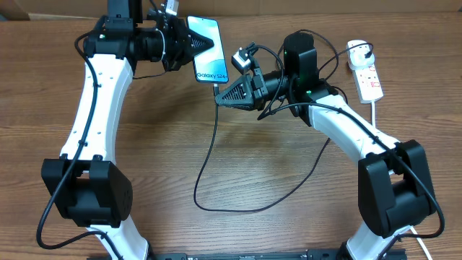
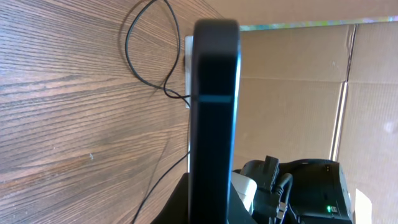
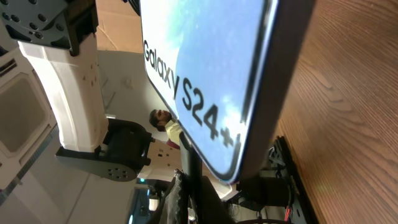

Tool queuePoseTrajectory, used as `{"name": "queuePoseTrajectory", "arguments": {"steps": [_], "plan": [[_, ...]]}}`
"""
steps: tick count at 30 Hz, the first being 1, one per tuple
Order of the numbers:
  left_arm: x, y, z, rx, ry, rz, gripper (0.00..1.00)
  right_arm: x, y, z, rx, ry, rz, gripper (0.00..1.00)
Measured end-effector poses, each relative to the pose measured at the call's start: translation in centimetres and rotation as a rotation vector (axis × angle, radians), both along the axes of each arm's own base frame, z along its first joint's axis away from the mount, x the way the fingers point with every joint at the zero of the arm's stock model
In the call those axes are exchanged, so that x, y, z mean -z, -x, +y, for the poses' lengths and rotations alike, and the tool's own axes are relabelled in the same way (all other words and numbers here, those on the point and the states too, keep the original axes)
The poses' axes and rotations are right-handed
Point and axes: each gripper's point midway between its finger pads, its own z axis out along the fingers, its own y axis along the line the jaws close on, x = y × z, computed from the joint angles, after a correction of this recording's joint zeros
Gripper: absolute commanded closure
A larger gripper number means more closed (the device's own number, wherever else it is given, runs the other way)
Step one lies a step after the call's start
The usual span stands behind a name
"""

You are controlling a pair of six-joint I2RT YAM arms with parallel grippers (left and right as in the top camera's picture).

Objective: Plug charger to phone and switch on socket

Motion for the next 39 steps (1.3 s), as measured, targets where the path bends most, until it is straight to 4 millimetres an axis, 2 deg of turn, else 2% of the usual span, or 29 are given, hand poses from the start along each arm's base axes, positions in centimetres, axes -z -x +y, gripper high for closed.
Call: {"name": "queuePoseTrajectory", "arguments": {"steps": [39], "plan": [[0.46, 0.30, -0.65, 0.003, -0.021, 0.014, 0.96, -0.01, 0.02, -0.01, -0.001, 0.000, 0.000, 0.96]]}}
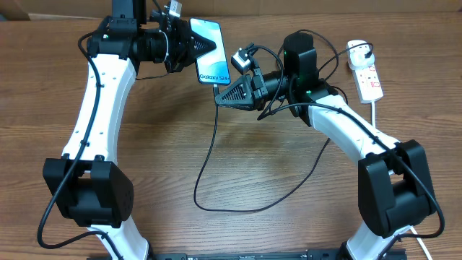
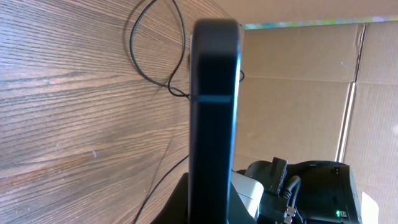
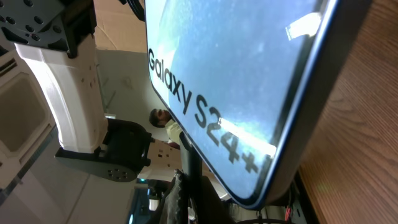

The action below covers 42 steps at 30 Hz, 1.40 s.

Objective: Plug charger to phone and switch on socket

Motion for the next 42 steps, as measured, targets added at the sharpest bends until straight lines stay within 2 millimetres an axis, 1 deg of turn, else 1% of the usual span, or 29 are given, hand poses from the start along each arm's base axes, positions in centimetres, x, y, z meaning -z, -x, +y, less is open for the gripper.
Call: {"name": "queuePoseTrajectory", "arguments": {"steps": [19, 31, 42], "plan": [[-0.3, 0.4, -0.3, 0.037, 0.016, -0.024, 0.96, 0.0, 0.0, 0.0, -0.002, 0.005, 0.022, 0.96], [0.1, 1.0, -0.3, 0.044, 0.009, 0.007, 0.96, -0.2, 0.4, 0.1, -0.021, -0.002, 0.016, 0.96], [-0.2, 1.2, -0.5, 0.065, 0.029, 0.002, 0.96, -0.3, 0.5, 0.1, -0.029, -0.005, 0.014, 0.96]]}}
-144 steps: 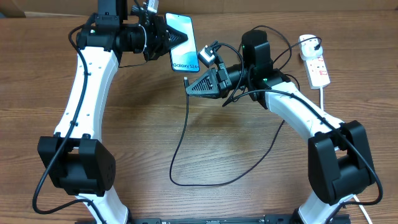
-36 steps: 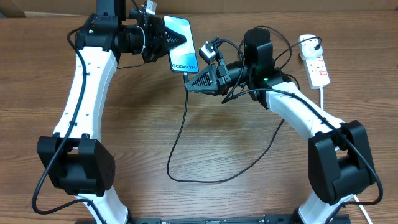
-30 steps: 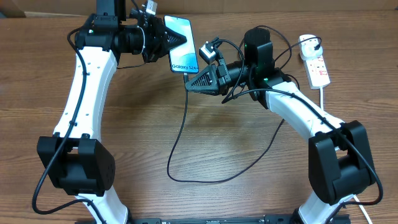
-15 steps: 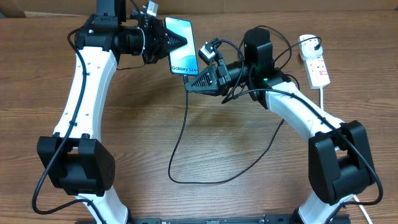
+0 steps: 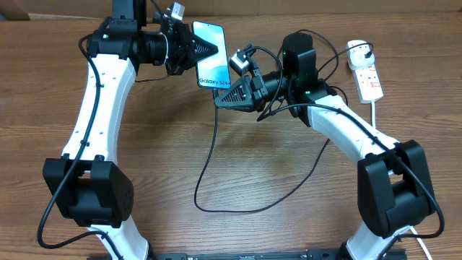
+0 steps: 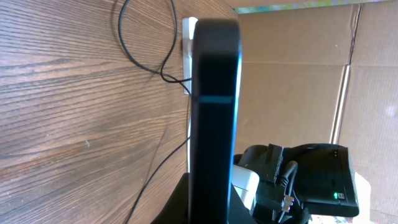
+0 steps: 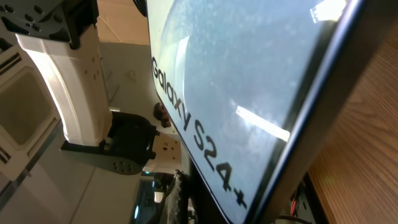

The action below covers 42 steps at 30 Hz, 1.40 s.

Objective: Plug charger to phone and switch on socket

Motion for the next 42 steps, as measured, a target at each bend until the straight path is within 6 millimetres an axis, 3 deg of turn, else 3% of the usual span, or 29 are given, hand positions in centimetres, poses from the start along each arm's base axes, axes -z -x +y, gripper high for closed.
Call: {"name": "queuePoseTrajectory", "arguments": {"steps": [34, 42], "plan": [[-0.1, 0.5, -0.2, 0.016, 0.019, 0.020, 0.96, -0.3, 0.2, 0.0, -0.008, 0.002, 0.013, 0.96], [-0.1, 0.7, -0.1, 0.020, 0.020, 0.025, 0.96, -0.2, -1.0, -1.0, 0.038, 0.009, 0.027, 0.96]]}}
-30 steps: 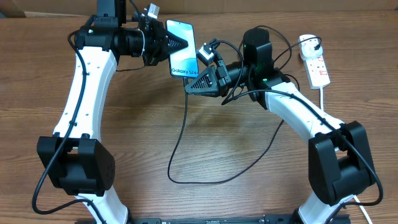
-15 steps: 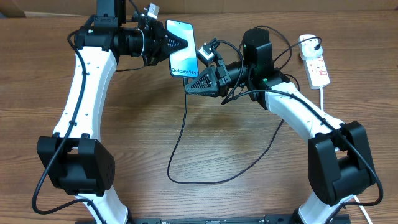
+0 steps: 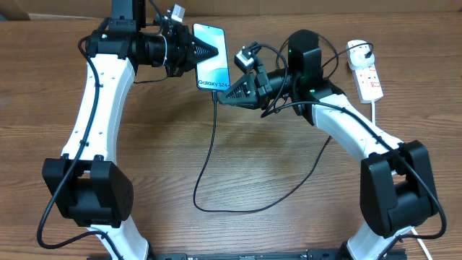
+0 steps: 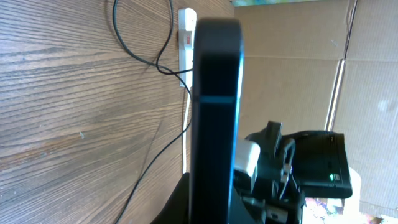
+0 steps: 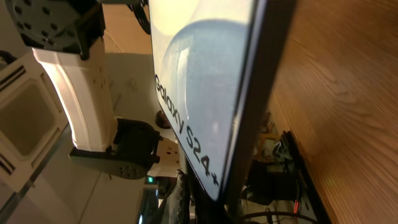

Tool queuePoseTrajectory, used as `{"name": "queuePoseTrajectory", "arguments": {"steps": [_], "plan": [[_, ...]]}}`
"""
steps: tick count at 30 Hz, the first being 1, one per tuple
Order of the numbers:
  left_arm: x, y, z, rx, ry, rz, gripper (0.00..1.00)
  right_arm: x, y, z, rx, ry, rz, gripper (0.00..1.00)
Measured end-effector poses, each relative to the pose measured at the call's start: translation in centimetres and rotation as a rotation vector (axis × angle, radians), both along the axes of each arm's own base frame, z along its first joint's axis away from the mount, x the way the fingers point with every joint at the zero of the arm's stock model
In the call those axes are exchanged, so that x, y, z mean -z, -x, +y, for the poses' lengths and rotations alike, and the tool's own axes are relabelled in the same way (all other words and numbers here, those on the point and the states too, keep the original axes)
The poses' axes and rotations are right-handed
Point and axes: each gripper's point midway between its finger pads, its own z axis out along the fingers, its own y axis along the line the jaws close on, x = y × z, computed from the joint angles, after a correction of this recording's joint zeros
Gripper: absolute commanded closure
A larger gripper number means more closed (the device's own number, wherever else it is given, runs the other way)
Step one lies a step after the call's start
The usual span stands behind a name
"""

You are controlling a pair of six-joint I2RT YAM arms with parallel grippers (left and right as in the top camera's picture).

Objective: Plug charger to phone and switch on socket

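A phone (image 3: 211, 65) with a lit "Galaxy S24+" screen is held off the table at the back, with my left gripper (image 3: 199, 53) shut on its side. In the left wrist view the phone (image 4: 215, 106) shows edge-on as a dark bar. My right gripper (image 3: 220, 96) is at the phone's lower end, shut on the charger connector, which the fingers hide. The black charger cable (image 3: 209, 155) drops from there and loops over the table. In the right wrist view the phone screen (image 5: 199, 87) fills the frame. The white socket strip (image 3: 369, 78) lies at the back right with a plug (image 3: 359, 49) in it.
The cable loop (image 3: 238, 209) spreads over the middle of the wooden table (image 3: 159, 173). Arm wiring trails round the right arm's black wrist housing (image 3: 303, 54). Cardboard walls (image 4: 298, 74) stand behind the table. The socket strip (image 4: 186, 34) also shows in the left wrist view.
My right gripper has shifted slightly up and toward the phone's lower end. In the right wrist view the phone now stands more edge-on. The left gripper keeps its hold on the phone.
The left gripper held the phone at the back with the right gripper and connector just below its lower end. Over the following moments the phone came a little rightward, toward the right gripper. Now the right gripper sits against the phone's bottom edge.
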Motion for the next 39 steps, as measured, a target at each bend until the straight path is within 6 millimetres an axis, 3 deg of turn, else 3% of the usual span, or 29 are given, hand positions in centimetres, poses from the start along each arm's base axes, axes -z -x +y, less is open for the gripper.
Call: {"name": "queuePoseTrajectory", "arguments": {"steps": [8, 10, 12, 13, 17, 21, 34, 39], "plan": [[0.1, 0.0, 0.2, 0.002, -0.003, -0.005, 0.96, 0.0, -0.3, -0.2, 0.011, 0.004, 0.008, 0.96], [0.1, 0.0, 0.2, 0.002, -0.004, -0.005, 0.96, 0.0, -0.3, -0.2, 0.011, 0.004, 0.011, 0.84], [0.1, 0.0, 0.2, 0.003, -0.005, -0.008, 0.96, 0.0, -0.3, -0.2, 0.012, 0.005, 0.015, 0.53], [0.1, 0.1, 0.2, 0.005, -0.003, -0.004, 0.96, 0.1, -0.5, -0.1, 0.024, 0.010, 0.018, 0.50], [0.0, 0.3, -0.2, 0.017, 0.005, -0.003, 0.96, 0.3, -0.9, 0.0, 0.049, 0.020, 0.026, 0.53], [-0.3, 0.1, -0.3, 0.020, 0.013, -0.019, 0.96, 0.8, -0.8, 0.1, 0.058, 0.039, 0.066, 0.69], [0.3, -0.6, 0.2, -0.031, -0.026, -0.004, 0.96, 1.0, -0.6, 0.7, 0.059, 0.051, 0.091, 0.69], [0.6, -1.1, 0.5, -0.062, -0.048, 0.004, 0.96, 1.0, -0.6, 0.7, 0.059, 0.055, 0.107, 0.75]]}}
